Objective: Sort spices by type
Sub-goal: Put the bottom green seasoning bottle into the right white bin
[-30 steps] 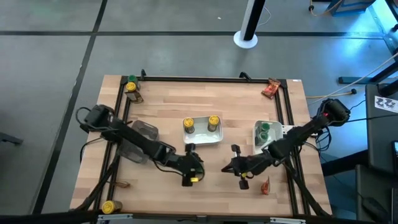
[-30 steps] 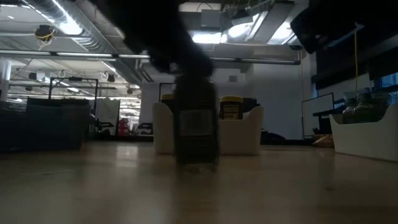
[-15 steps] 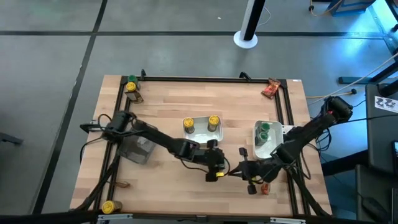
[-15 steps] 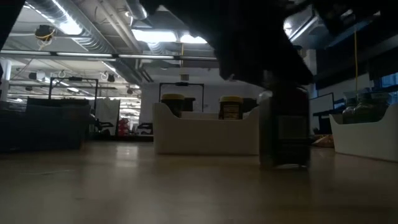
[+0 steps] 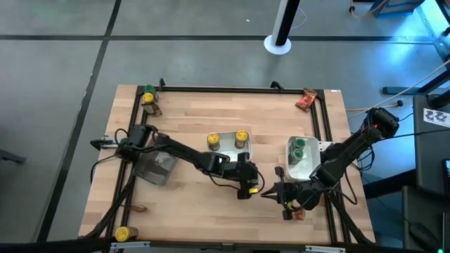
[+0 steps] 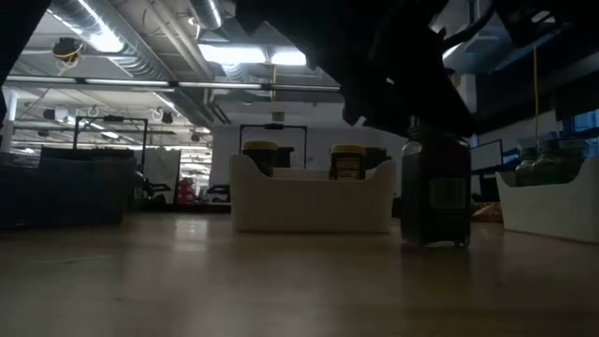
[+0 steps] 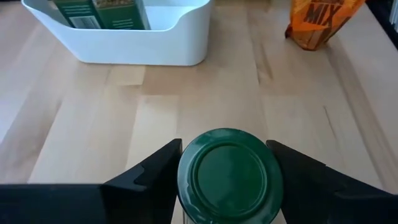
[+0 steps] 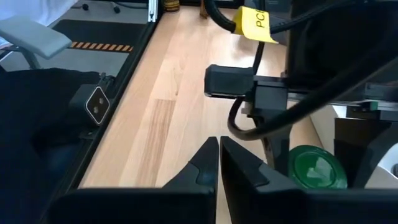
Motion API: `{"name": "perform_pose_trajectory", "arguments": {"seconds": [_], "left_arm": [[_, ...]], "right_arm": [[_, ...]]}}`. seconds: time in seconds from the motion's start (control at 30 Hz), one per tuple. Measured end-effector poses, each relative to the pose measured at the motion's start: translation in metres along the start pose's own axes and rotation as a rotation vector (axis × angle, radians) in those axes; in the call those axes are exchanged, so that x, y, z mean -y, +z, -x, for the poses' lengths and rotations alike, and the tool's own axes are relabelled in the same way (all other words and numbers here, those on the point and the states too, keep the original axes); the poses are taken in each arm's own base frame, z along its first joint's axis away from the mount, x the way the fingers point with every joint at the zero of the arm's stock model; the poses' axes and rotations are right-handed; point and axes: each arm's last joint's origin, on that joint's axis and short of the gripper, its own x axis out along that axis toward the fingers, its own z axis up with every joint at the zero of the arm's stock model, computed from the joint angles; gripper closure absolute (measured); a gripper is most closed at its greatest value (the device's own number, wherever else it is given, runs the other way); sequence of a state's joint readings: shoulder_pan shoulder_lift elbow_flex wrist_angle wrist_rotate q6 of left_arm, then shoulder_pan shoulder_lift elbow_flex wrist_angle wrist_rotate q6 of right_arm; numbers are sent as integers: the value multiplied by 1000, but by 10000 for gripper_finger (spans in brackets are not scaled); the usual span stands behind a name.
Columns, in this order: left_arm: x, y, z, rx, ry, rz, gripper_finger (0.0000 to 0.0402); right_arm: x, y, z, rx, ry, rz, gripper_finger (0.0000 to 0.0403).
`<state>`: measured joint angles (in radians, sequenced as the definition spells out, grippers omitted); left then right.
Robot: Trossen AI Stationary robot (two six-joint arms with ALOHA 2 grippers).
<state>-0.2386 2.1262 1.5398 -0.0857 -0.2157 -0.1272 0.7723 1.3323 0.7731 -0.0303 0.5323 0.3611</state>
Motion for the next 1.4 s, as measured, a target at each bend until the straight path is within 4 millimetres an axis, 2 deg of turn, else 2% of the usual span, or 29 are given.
{"name": "perform_pose_trajectory", "arguments": {"seconds": [0.33, 0.67, 0.87, 0.97, 1.07, 1.2, 1.3, 1.4], "left_arm": [[0, 2, 2, 11, -6, -8, 177], [-5, 18, 26, 28, 1, -24, 168], [-4, 37, 79, -4, 19, -43, 168], [3, 43, 117, 9, 84, -71, 168], [8, 40, 157, 40, 132, -96, 168], [8, 12, 193, 0, 112, -143, 168], [0, -14, 213, 17, 95, -119, 168], [-12, -38, 225, 98, 84, -69, 168]], "right_arm": [[0, 0, 0, 7, -10, -3, 384], [1, 1, 0, 19, -32, -6, 384], [-1, 6, 0, 70, -21, -38, 384], [-2, 9, 0, 94, -17, -39, 384], [1, 11, -1, 110, -30, -68, 383], [14, 14, -9, 84, -22, -164, 354], [25, 17, -14, 78, -44, -182, 296], [35, 19, -18, 77, -96, -191, 225]]}}
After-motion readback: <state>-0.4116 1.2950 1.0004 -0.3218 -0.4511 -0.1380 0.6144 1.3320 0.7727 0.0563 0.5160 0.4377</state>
